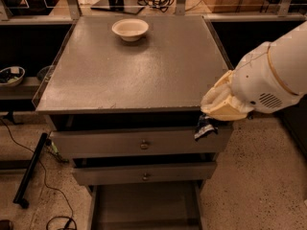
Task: Place rxbar blueberry into bottom drawer
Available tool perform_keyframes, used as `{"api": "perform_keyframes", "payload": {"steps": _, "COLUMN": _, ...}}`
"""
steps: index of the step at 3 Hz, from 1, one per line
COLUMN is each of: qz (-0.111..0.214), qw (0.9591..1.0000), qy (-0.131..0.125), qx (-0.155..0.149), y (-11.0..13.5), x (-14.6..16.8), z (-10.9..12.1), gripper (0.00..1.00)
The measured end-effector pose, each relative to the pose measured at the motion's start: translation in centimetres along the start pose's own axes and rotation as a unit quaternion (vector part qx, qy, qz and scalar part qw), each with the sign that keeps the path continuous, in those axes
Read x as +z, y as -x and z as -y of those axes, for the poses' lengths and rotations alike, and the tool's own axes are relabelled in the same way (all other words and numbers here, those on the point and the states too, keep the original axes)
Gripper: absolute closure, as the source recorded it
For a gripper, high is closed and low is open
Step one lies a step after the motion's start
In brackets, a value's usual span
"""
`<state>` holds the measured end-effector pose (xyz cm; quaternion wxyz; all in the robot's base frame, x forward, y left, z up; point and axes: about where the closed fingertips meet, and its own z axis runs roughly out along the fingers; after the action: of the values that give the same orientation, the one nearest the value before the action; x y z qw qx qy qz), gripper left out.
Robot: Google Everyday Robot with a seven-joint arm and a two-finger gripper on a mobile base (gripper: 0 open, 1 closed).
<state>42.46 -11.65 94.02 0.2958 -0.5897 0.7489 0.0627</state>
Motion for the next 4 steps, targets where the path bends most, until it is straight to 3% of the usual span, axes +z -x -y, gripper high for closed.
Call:
{"api": "perform_keyframes", "payload": {"steps": 2, "qz": 0.026, "qw": 0.9987, "qy": 0.037, "qx": 0.025, "y": -1.5, "x": 4.3, "z": -4.0, "gripper": 1.0}}
{"api": "perform_keyframes", "payload": {"steps": 4, "qz": 0.055, "qw": 0.9945, "qy": 0.077, "qx": 0.046, "y": -2.8, "x": 9.8, "z": -8.5, "gripper": 1.0}}
